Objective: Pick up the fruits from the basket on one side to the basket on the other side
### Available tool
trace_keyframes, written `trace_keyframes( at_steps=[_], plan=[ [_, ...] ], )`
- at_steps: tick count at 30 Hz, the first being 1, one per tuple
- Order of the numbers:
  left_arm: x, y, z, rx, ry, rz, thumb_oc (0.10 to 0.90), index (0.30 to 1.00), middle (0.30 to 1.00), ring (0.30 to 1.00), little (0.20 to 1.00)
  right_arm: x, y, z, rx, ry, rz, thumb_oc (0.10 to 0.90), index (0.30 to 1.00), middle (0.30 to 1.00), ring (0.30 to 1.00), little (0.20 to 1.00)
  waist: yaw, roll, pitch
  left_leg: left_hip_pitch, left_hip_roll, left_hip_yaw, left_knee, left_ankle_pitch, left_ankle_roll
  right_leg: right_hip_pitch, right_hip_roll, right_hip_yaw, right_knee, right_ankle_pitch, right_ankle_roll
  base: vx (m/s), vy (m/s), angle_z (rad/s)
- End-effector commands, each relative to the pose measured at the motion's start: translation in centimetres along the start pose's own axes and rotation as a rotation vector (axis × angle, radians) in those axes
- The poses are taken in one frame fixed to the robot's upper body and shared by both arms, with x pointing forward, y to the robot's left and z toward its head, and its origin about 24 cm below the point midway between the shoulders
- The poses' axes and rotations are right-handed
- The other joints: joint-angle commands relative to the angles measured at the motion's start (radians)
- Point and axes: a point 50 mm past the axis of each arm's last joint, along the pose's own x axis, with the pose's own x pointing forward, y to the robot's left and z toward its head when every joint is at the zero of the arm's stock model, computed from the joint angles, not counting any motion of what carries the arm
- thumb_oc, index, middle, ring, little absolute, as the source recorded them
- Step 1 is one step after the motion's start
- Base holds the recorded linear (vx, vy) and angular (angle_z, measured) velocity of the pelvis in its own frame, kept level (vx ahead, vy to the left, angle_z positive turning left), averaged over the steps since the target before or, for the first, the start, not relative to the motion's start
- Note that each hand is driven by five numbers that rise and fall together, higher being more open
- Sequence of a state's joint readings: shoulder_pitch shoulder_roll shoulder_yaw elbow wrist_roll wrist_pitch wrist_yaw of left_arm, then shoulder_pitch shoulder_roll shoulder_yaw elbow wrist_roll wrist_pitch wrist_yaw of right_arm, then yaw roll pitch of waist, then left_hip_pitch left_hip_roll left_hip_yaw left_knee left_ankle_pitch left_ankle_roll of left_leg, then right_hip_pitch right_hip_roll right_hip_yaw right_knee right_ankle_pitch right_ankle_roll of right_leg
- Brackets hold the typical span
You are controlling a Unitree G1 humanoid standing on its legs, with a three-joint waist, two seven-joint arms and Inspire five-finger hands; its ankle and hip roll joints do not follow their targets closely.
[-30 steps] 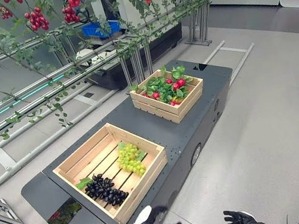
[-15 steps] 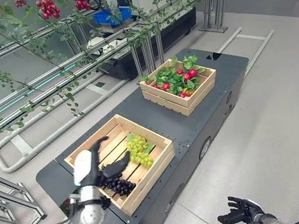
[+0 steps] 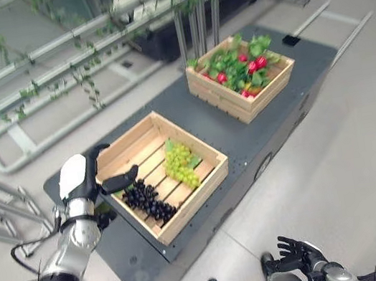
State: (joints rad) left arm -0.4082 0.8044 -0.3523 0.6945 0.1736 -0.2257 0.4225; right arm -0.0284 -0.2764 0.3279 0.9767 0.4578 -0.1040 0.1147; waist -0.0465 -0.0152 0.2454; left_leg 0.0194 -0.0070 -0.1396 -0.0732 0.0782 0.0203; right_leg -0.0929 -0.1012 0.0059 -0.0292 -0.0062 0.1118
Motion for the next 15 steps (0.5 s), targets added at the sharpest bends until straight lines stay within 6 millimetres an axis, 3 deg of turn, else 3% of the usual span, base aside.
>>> trace_keyframes(
  at_steps=[1, 3, 4, 5, 7, 8, 9, 10, 15],
  plan=[
    [2.4, 4.2, 5.5, 0.104, -0.284, 0.192, 0.8, 0.9, 0.9, 0.9, 0.9, 0.2, -1.4, 5.6, -0.057, -0.211, 0.027, 0.8, 0.9, 0.9, 0.9, 0.9, -0.016, 0.002, 0.046, -0.019, 0.048, 0.222, 0.336, -0.208, 0.003, 0.037, -0.012, -0.058, 0.17, -0.017, -0.048, 0.05, -0.216, 1.15],
    [2.9, 4.8, 6.5, 0.121, -0.325, 0.216, 0.8, 0.9, 0.9, 0.9, 0.9, 0.0, -2.0, 6.0, -0.098, -0.23, 0.0, 0.8, 0.9, 0.9, 0.9, 0.9, -0.018, 0.0, 0.078, -0.092, 0.08, 0.25, 0.392, -0.165, -0.027, 0.048, -0.01, -0.09, 0.178, -0.031, -0.067, -0.07, -0.115, 0.83],
    [3.9, 5.6, 8.0, 0.179, -0.378, 0.23, 0.8, 0.9, 0.9, 0.9, 0.9, 0.0, -3.0, 6.9, -0.092, -0.252, -0.035, 0.8, 0.9, 0.9, 0.9, 0.9, -0.024, 0.005, 0.108, -0.121, 0.121, 0.294, 0.349, -0.126, -0.049, 0.053, -0.008, -0.121, 0.19, -0.048, -0.08, -0.11, -0.035, 0.62],
    [4.6, 5.9, 8.8, 0.229, -0.419, 0.243, 0.8, 0.9, 0.9, 0.9, 0.9, 0.0, -3.7, 7.7, -0.062, -0.272, -0.058, 0.8, 0.9, 0.9, 0.9, 0.9, -0.037, 0.008, 0.122, -0.114, 0.149, 0.344, 0.319, -0.129, -0.044, 0.048, -0.018, -0.15, 0.207, -0.066, -0.084, -0.09, 0.033, 0.61],
    [5.4, 7.2, 9.5, 0.322, -0.448, 0.271, 0.8, 0.9, 0.9, 0.9, 0.9, -0.2, -4.6, 8.8, -0.045, -0.296, -0.083, 0.8, 0.9, 0.9, 0.9, 0.9, -0.047, 0.012, 0.138, -0.142, 0.129, 0.331, 0.335, -0.144, -0.043, 0.016, -0.038, -0.168, 0.244, -0.085, -0.082, -0.03, 0.142, 0.64],
    [6.3, 9.0, 11.1, 0.403, -0.491, 0.326, 0.8, 0.9, 0.9, 0.9, 0.9, -0.6, -6.0, 9.6, -0.011, -0.319, -0.107, 0.8, 0.9, 0.9, 0.9, 0.9, -0.059, 0.017, 0.164, -0.181, 0.128, 0.328, 0.371, -0.151, -0.051, -0.041, -0.048, -0.168, 0.292, -0.091, -0.083, -0.04, 0.114, 0.47],
    [6.3, 9.1, 11.3, 0.404, -0.494, 0.33, 0.8, 0.9, 0.9, 0.9, 0.9, -0.6, -6.0, 9.6, -0.009, -0.319, -0.109, 0.8, 0.9, 0.9, 0.9, 0.9, -0.059, 0.017, 0.164, -0.186, 0.128, 0.329, 0.375, -0.153, -0.051, -0.048, -0.049, -0.168, 0.298, -0.093, -0.083, -0.09, 0.14, 0.29],
    [6.8, 10.7, 12.3, 0.453, -0.51, 0.408, 0.8, 0.9, 0.9, 0.9, 0.9, -0.7, -6.5, 10.4, -0.008, -0.337, -0.121, 0.8, 0.9, 0.9, 0.9, 0.9, -0.061, 0.02, 0.19, -0.227, 0.111, 0.306, 0.374, -0.145, -0.051, -0.11, -0.047, -0.157, 0.327, -0.086, -0.078, -0.08, 0.095, 0.28],
    [8.0, 15.0, 15.4, 0.569, -0.539, 0.545, 0.8, 0.9, 0.9, 0.9, 0.9, -0.7, -6.5, 13.4, -0.033, -0.395, -0.116, 0.8, 0.9, 0.9, 0.9, 0.9, -0.057, 0.018, 0.245, -0.341, 0.087, 0.294, 0.402, -0.14, -0.053, -0.238, -0.048, -0.154, 0.386, -0.08, -0.07, -0.11, 0.079, 0.12]
  ],
)
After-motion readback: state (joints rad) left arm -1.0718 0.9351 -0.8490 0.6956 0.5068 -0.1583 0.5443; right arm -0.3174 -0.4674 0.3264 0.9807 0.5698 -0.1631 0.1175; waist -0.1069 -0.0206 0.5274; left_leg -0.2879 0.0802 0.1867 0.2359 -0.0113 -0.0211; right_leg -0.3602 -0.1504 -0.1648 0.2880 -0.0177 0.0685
